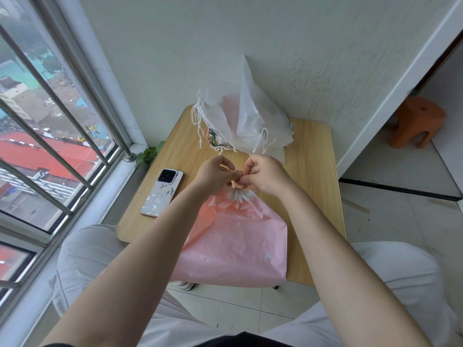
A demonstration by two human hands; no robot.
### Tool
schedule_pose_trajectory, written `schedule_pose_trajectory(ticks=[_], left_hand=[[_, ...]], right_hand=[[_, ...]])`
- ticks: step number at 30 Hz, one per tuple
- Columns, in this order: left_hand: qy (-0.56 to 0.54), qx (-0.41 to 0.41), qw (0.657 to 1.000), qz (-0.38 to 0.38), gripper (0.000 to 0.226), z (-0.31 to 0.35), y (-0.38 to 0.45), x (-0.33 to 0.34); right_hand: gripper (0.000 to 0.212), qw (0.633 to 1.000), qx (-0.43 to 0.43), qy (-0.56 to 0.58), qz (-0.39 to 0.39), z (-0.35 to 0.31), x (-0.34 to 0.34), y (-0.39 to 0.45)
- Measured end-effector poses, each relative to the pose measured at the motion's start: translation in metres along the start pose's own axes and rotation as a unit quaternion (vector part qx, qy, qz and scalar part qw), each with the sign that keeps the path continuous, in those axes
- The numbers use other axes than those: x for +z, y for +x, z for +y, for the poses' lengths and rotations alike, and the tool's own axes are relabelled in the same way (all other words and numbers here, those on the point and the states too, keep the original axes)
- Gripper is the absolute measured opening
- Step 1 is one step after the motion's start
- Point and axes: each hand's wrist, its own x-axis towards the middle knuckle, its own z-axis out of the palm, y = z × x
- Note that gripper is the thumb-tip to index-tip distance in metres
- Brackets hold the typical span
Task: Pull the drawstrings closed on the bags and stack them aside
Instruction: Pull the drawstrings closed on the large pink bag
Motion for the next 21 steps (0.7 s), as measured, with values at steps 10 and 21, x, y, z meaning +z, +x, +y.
schedule_pose_trajectory(ticks=[10, 21], left_hand=[[0.083, -0.093, 0.991, -0.043, 0.012, 0.021, -0.003, -0.006], [0.219, 0.045, 0.975, -0.013, 0.018, 0.012, -0.001, 0.004]], right_hand=[[0.02, 0.99, -0.036, -0.118, 0.075, 0.005, 0.008, 0.001], [0.012, 0.967, -0.004, -0.253, -0.015, 0.004, 0.001, 0.008]])
